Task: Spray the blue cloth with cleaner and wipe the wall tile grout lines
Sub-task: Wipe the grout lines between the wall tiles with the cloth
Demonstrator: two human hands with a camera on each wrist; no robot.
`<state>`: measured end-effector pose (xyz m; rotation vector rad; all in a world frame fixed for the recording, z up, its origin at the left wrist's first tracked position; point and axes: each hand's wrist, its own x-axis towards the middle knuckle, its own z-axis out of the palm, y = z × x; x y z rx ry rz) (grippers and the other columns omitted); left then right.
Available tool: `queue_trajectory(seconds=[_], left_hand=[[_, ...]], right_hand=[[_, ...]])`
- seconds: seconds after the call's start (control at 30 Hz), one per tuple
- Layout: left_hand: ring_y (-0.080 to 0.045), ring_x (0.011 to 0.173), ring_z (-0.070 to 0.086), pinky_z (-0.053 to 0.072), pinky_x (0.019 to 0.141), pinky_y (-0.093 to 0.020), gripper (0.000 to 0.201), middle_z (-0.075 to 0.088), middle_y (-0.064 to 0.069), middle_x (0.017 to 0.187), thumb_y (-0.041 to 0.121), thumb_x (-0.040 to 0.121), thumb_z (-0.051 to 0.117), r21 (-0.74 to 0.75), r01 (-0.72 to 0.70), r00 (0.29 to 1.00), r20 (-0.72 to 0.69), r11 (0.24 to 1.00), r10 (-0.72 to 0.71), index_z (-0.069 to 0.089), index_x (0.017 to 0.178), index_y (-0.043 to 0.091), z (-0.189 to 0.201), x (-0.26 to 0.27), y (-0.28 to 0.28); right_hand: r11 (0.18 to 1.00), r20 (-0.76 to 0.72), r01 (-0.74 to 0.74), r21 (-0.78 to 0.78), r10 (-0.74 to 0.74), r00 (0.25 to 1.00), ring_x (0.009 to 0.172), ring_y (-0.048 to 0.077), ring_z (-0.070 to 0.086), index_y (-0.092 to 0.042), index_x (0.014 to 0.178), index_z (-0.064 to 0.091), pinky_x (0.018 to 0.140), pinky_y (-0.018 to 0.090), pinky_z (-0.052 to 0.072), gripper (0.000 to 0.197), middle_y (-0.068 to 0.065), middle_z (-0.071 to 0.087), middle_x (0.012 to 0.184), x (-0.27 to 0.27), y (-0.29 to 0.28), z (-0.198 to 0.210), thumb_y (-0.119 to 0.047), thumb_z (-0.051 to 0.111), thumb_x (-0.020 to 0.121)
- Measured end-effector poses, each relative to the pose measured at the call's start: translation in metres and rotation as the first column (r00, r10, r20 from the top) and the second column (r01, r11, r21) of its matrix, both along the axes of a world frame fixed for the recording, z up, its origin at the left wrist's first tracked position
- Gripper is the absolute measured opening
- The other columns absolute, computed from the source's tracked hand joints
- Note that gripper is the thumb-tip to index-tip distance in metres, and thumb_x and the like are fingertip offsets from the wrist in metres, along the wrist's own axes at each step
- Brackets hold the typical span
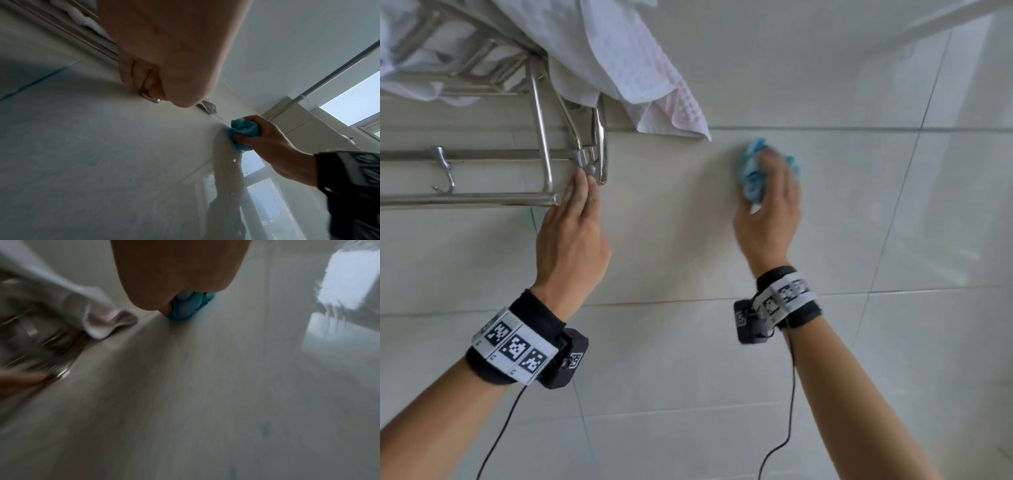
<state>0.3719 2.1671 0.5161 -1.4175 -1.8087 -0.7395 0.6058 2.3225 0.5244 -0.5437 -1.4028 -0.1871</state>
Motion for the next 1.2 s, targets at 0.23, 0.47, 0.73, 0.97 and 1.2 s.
queue_trajectory(seconds=[0.23, 0.47, 0.73, 0.97, 1.2], left_hand=[[-0.038, 0.15, 0.036, 0.037, 0.118, -0.05, 0.072, 0.025, -0.018, 0.169, -0.01, 0.089, 0.05, -0.022, 0.025, 1.0, -0.003, 0.999, -0.025, 0.03, 0.159, -0.004, -0.002, 0.001, -0.014], [-0.027, 0.152, 0.035, 0.033, 0.12, -0.041, 0.067, 0.032, -0.009, 0.168, 0.001, 0.093, 0.04, -0.002, 0.039, 0.999, -0.014, 0.999, -0.039, 0.034, 0.16, 0.006, -0.014, -0.02, -0.065], [-0.028, 0.152, 0.037, 0.037, 0.121, -0.044, 0.065, 0.031, -0.01, 0.168, 0.001, 0.095, 0.049, -0.037, 0.025, 0.999, 0.035, 0.999, -0.024, 0.037, 0.159, 0.006, -0.027, -0.116, -0.116], [-0.028, 0.149, 0.041, 0.04, 0.12, -0.044, 0.064, 0.037, -0.013, 0.165, 0.0, 0.092, 0.051, -0.08, 0.1, 0.995, 0.009, 0.992, -0.099, 0.042, 0.155, 0.001, -0.021, -0.186, -0.14], [-0.033, 0.147, 0.043, 0.042, 0.116, -0.045, 0.063, 0.044, -0.018, 0.159, 0.0, 0.091, 0.054, -0.066, 0.151, 0.988, -0.033, 0.986, -0.153, 0.043, 0.153, -0.002, -0.016, -0.225, -0.142]], right_hand=[[0.982, 0.421, -0.18, 0.056, 0.14, 0.896, 0.125, 0.038, 0.057, -0.005, 0.133, 0.067, 0.102, 0.048, 0.054, 0.053, 0.008, 0.061, 0.145, -0.038, -0.043, -0.053, 0.014, 0.066, 0.084], [0.987, 0.033, -0.1, -0.129, 0.105, 0.994, 0.134, 0.038, 0.052, -0.007, 0.132, 0.063, 0.116, 0.047, 0.041, 0.06, 0.007, 0.058, 0.148, -0.085, -0.058, -0.047, 0.016, 0.065, 0.076], [0.945, 0.381, -0.293, -0.148, 0.328, 0.865, 0.122, 0.034, 0.06, -0.011, 0.134, 0.062, 0.102, 0.045, 0.053, 0.06, 0.002, 0.06, 0.143, -0.198, -0.136, -0.063, 0.012, 0.071, 0.08], [0.957, 0.194, -0.257, -0.132, 0.279, 0.941, 0.12, 0.033, 0.058, -0.007, 0.134, 0.061, 0.104, 0.047, 0.051, 0.053, 0.008, 0.063, 0.135, -0.246, -0.168, -0.033, 0.009, 0.07, 0.085], [0.971, 0.06, -0.197, -0.139, 0.206, 0.977, 0.127, 0.024, 0.059, -0.01, 0.134, 0.061, 0.111, 0.036, 0.047, 0.044, 0.002, 0.063, 0.139, -0.26, -0.159, -0.004, -0.003, 0.07, 0.092]])
